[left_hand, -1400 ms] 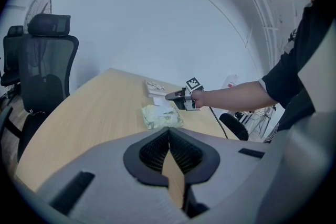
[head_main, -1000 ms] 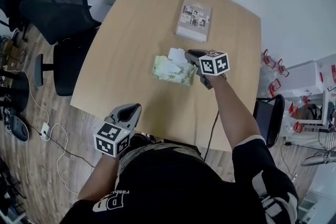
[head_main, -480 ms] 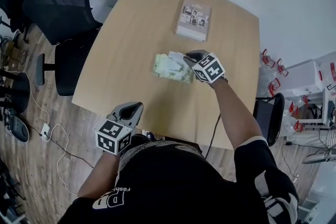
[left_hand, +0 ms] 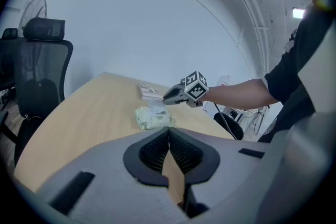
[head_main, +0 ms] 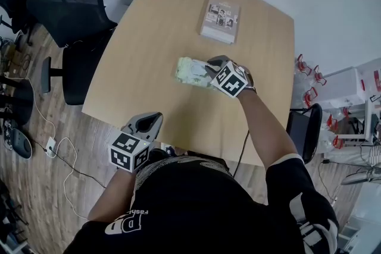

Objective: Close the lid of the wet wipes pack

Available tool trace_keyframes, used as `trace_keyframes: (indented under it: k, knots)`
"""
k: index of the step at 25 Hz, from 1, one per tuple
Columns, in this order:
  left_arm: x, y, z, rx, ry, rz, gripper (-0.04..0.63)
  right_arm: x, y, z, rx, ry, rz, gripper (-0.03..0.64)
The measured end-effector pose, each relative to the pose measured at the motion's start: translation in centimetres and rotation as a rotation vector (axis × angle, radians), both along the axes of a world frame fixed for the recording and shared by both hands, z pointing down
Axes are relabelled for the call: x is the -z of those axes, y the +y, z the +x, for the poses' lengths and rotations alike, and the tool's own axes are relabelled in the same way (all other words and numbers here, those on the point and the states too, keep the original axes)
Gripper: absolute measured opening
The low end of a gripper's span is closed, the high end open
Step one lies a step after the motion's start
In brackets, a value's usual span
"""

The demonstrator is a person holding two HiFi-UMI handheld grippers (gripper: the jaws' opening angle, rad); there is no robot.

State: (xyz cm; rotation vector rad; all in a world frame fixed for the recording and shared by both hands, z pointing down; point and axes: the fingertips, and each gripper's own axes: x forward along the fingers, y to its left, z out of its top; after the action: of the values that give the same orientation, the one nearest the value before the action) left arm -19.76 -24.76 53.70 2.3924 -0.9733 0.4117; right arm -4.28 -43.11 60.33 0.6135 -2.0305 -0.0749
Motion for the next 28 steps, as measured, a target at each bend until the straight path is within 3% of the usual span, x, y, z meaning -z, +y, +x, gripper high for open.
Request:
trace_keyframes:
  k: [16,28]
  knots:
    - [-0.2,0.8,-1.0,0.021,0.006,-0.003,0.018,0.1,1.0,-2.6,0.043,0.038,0.060,0.025]
    - [-0.3,0.6,-0.7,0.013,0.010,-0.004,0.018,-1.5,2.7,-2.7,0.037,0.033,0.029,0.026]
